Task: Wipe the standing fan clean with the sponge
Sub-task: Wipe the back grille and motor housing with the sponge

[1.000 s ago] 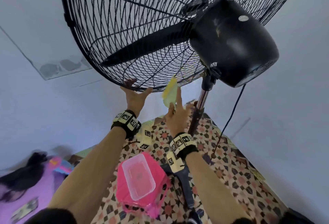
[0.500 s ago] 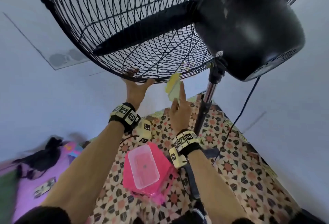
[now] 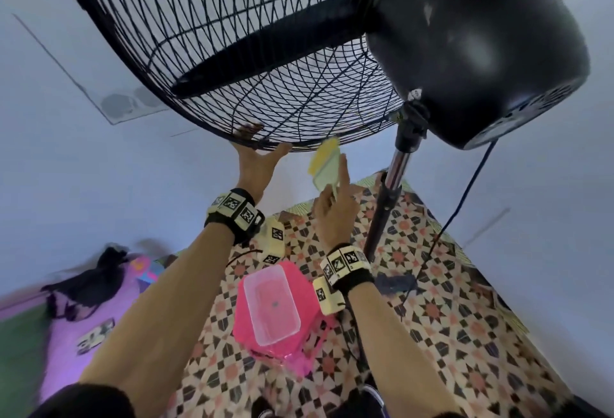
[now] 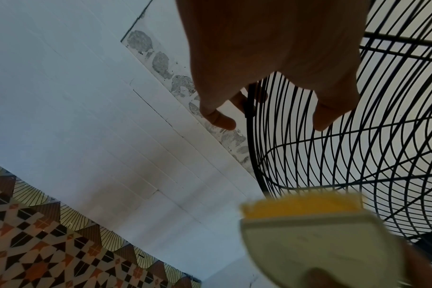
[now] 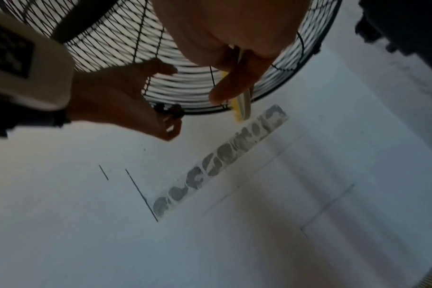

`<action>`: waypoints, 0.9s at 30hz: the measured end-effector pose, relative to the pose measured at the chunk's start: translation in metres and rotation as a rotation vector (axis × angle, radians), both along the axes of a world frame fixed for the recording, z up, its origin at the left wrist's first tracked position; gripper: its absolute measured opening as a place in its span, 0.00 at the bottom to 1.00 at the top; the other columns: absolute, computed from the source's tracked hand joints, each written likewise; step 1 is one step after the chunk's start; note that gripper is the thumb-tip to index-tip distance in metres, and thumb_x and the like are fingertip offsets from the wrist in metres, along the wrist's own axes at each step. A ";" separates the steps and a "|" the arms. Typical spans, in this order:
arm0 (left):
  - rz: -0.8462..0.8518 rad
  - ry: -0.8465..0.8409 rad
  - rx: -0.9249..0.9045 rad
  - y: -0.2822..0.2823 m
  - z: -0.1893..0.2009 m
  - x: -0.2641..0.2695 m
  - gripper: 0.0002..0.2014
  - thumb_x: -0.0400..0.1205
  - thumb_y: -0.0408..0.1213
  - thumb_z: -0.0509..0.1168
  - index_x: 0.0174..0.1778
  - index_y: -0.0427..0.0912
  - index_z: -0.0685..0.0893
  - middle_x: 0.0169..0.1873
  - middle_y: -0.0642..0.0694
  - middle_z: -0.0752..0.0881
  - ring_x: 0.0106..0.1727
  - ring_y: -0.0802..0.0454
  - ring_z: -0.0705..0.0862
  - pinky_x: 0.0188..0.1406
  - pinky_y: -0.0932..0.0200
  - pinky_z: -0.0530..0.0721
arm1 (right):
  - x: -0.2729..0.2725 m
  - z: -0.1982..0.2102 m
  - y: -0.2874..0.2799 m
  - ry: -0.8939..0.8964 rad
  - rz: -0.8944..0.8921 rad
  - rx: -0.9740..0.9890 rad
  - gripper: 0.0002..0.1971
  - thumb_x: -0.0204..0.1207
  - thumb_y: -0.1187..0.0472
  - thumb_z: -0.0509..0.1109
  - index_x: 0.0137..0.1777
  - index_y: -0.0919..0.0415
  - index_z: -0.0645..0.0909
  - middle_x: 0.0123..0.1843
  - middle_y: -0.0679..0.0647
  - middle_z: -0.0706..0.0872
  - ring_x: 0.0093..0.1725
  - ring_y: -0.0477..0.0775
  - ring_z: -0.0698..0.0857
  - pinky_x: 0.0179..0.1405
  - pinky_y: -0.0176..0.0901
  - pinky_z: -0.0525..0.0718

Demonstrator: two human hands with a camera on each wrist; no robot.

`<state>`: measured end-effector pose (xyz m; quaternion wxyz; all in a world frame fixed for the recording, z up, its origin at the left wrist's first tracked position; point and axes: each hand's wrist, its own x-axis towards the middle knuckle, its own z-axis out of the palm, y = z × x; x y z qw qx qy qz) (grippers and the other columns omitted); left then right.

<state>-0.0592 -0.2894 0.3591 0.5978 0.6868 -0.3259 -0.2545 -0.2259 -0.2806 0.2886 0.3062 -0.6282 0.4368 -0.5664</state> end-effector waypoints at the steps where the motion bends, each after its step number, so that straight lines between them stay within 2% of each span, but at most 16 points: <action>1: -0.005 0.002 -0.003 0.001 -0.002 -0.001 0.46 0.76 0.43 0.83 0.81 0.43 0.59 0.75 0.49 0.74 0.76 0.49 0.74 0.81 0.41 0.73 | -0.001 0.003 -0.002 -0.067 -0.010 0.034 0.32 0.90 0.67 0.60 0.90 0.43 0.58 0.31 0.52 0.84 0.23 0.52 0.83 0.22 0.46 0.86; 3: 0.005 0.003 -0.006 0.001 -0.004 -0.001 0.47 0.74 0.45 0.83 0.81 0.43 0.59 0.77 0.46 0.74 0.78 0.46 0.74 0.82 0.38 0.73 | 0.003 0.007 -0.002 -0.140 -0.037 0.026 0.32 0.91 0.65 0.59 0.90 0.42 0.58 0.32 0.50 0.85 0.24 0.48 0.86 0.25 0.46 0.89; 6: 0.022 0.013 0.012 0.000 -0.002 0.000 0.50 0.75 0.46 0.83 0.84 0.45 0.54 0.80 0.46 0.71 0.80 0.45 0.71 0.82 0.38 0.71 | 0.019 -0.008 -0.004 -0.058 -0.060 -0.007 0.30 0.89 0.68 0.60 0.89 0.50 0.62 0.28 0.47 0.82 0.23 0.44 0.83 0.22 0.39 0.86; 8: 0.024 0.018 0.034 -0.001 -0.001 0.001 0.53 0.75 0.48 0.83 0.86 0.45 0.52 0.82 0.47 0.69 0.82 0.46 0.69 0.83 0.39 0.69 | 0.027 -0.023 -0.009 0.024 -0.042 0.083 0.29 0.87 0.67 0.62 0.86 0.54 0.64 0.33 0.52 0.83 0.25 0.50 0.84 0.24 0.47 0.88; 10: 0.020 0.027 0.036 -0.001 -0.002 0.001 0.53 0.75 0.48 0.83 0.86 0.47 0.52 0.82 0.50 0.69 0.80 0.49 0.70 0.83 0.41 0.68 | 0.029 -0.034 -0.021 0.101 0.011 0.160 0.21 0.86 0.66 0.63 0.78 0.63 0.71 0.37 0.55 0.88 0.30 0.56 0.88 0.28 0.48 0.89; 12: 0.027 0.028 0.030 -0.001 -0.003 -0.001 0.52 0.76 0.46 0.83 0.86 0.47 0.53 0.79 0.54 0.69 0.77 0.54 0.70 0.80 0.47 0.68 | 0.035 -0.038 -0.038 0.196 0.108 0.260 0.09 0.85 0.62 0.64 0.61 0.65 0.79 0.39 0.56 0.93 0.36 0.57 0.92 0.34 0.50 0.90; 13: 0.036 0.025 0.031 -0.001 -0.003 -0.002 0.52 0.76 0.45 0.83 0.86 0.47 0.53 0.78 0.54 0.70 0.76 0.55 0.70 0.79 0.48 0.68 | 0.039 -0.038 -0.047 0.243 0.140 0.332 0.09 0.85 0.59 0.66 0.54 0.64 0.82 0.41 0.56 0.94 0.39 0.58 0.93 0.37 0.53 0.91; 14: 0.042 0.026 0.031 -0.001 -0.004 -0.002 0.51 0.76 0.44 0.83 0.86 0.46 0.54 0.77 0.54 0.70 0.75 0.55 0.71 0.80 0.47 0.69 | 0.045 -0.038 -0.058 0.276 0.157 0.397 0.13 0.83 0.54 0.67 0.50 0.64 0.85 0.44 0.58 0.94 0.42 0.61 0.92 0.40 0.56 0.91; 16: 0.040 0.028 0.034 0.000 -0.003 -0.001 0.50 0.76 0.45 0.83 0.85 0.46 0.55 0.78 0.52 0.71 0.76 0.53 0.71 0.82 0.45 0.69 | 0.050 -0.031 -0.073 0.310 0.159 0.518 0.20 0.80 0.48 0.69 0.51 0.68 0.87 0.48 0.61 0.91 0.48 0.64 0.90 0.47 0.57 0.90; 17: 0.034 0.026 0.037 0.001 -0.002 0.000 0.50 0.76 0.46 0.83 0.85 0.46 0.55 0.79 0.51 0.72 0.77 0.52 0.72 0.82 0.44 0.70 | 0.049 -0.027 -0.073 0.296 0.146 0.537 0.19 0.81 0.50 0.71 0.52 0.70 0.87 0.49 0.61 0.90 0.48 0.62 0.89 0.49 0.53 0.88; 18: 0.025 0.023 0.041 0.001 -0.002 0.000 0.51 0.75 0.47 0.83 0.85 0.46 0.56 0.79 0.50 0.72 0.77 0.51 0.72 0.82 0.44 0.70 | 0.046 -0.027 -0.070 0.267 0.118 0.517 0.17 0.84 0.54 0.71 0.53 0.72 0.88 0.49 0.61 0.90 0.48 0.61 0.88 0.47 0.48 0.85; 19: 0.017 0.019 0.040 0.002 -0.002 0.000 0.51 0.75 0.47 0.84 0.85 0.46 0.56 0.79 0.50 0.72 0.78 0.50 0.72 0.81 0.44 0.71 | 0.041 -0.025 -0.060 0.229 0.068 0.457 0.16 0.85 0.57 0.70 0.53 0.72 0.90 0.47 0.62 0.91 0.45 0.61 0.88 0.43 0.47 0.84; 21: 0.017 0.010 0.029 0.003 -0.001 -0.002 0.50 0.75 0.47 0.84 0.85 0.46 0.56 0.79 0.50 0.72 0.76 0.51 0.73 0.78 0.47 0.72 | 0.028 -0.035 -0.034 0.104 -0.048 0.331 0.17 0.87 0.57 0.68 0.51 0.72 0.90 0.37 0.63 0.91 0.34 0.60 0.88 0.32 0.49 0.86; 23: 0.026 0.012 0.028 0.002 0.001 -0.004 0.49 0.76 0.46 0.83 0.85 0.46 0.56 0.78 0.51 0.72 0.75 0.51 0.73 0.78 0.47 0.72 | 0.022 -0.048 -0.014 0.015 -0.079 0.317 0.17 0.87 0.56 0.69 0.52 0.72 0.87 0.31 0.63 0.89 0.26 0.58 0.86 0.24 0.46 0.85; 25: 0.028 0.026 0.036 0.003 0.001 -0.005 0.49 0.77 0.45 0.83 0.84 0.46 0.56 0.77 0.51 0.72 0.74 0.51 0.73 0.79 0.46 0.72 | 0.028 -0.054 -0.017 0.117 -0.026 0.341 0.19 0.88 0.54 0.68 0.48 0.73 0.86 0.32 0.63 0.88 0.29 0.61 0.87 0.26 0.44 0.83; 27: 0.032 0.023 0.029 0.004 0.000 -0.006 0.48 0.77 0.44 0.83 0.84 0.45 0.57 0.75 0.52 0.72 0.73 0.52 0.73 0.80 0.46 0.72 | 0.037 -0.051 -0.037 0.214 0.015 0.399 0.19 0.88 0.56 0.67 0.47 0.72 0.88 0.38 0.64 0.90 0.37 0.64 0.89 0.36 0.51 0.86</action>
